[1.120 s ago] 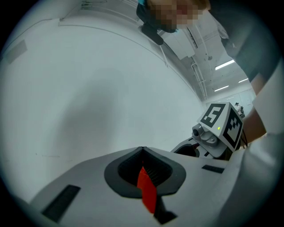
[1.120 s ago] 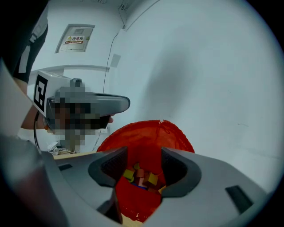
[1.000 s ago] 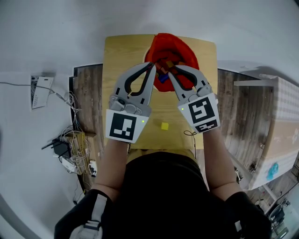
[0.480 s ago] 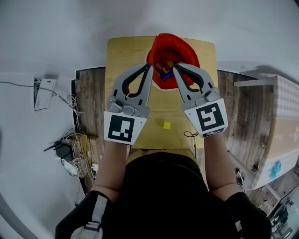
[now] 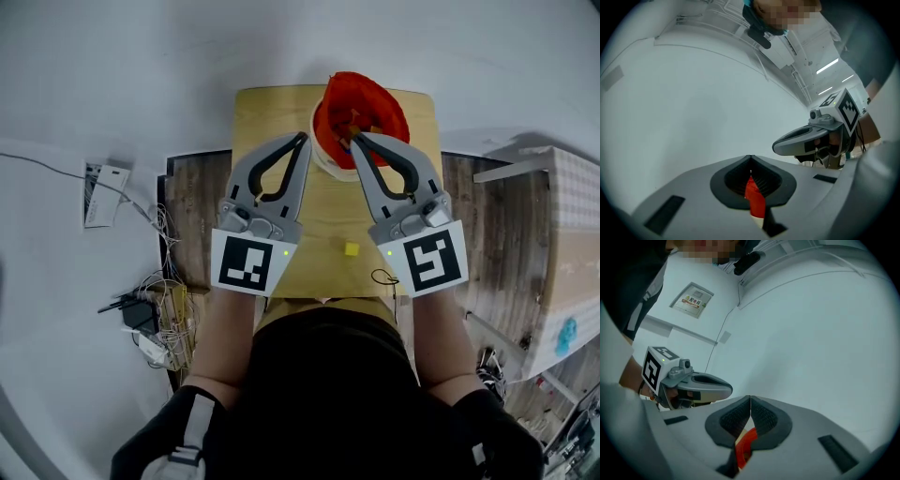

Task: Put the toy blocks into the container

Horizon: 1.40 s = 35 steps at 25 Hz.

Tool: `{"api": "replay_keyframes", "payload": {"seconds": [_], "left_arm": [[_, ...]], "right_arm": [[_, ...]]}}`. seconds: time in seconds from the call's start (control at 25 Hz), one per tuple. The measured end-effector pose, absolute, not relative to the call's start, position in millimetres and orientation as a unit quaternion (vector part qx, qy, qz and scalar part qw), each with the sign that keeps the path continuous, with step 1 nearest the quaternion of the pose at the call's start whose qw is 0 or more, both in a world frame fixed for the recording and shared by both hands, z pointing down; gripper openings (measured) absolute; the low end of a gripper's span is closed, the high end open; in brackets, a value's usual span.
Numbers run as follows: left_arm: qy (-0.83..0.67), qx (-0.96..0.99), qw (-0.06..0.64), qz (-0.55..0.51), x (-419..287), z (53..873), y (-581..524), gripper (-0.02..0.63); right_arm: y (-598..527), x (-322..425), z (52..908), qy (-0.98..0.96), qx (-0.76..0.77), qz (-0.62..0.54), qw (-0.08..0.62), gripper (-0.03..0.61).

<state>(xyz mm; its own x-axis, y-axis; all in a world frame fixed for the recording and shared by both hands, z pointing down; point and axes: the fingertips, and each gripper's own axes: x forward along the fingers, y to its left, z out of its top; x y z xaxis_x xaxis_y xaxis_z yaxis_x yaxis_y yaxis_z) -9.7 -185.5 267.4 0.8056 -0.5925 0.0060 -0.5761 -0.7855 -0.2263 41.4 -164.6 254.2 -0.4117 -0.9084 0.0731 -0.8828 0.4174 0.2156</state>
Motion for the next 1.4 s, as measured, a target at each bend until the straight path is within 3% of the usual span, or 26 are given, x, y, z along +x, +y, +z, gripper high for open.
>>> {"api": "replay_keyframes", "payload": {"seconds": [0.72, 1.4], "left_arm": [[0.232, -0.96, 0.158, -0.001, -32.2, 220.1, -130.8, 0.009], [0.242, -0.96, 0.143, -0.011, -16.4, 224.9, -57.2, 0.009]], "right_arm": [[-93.3, -5.7, 192.2, -0.793, 0.588, -0.147, 0.063, 0.029], [-23.9, 8.6, 195.0, -0.809, 0.568, -0.144, 0.048, 0.029]]}}
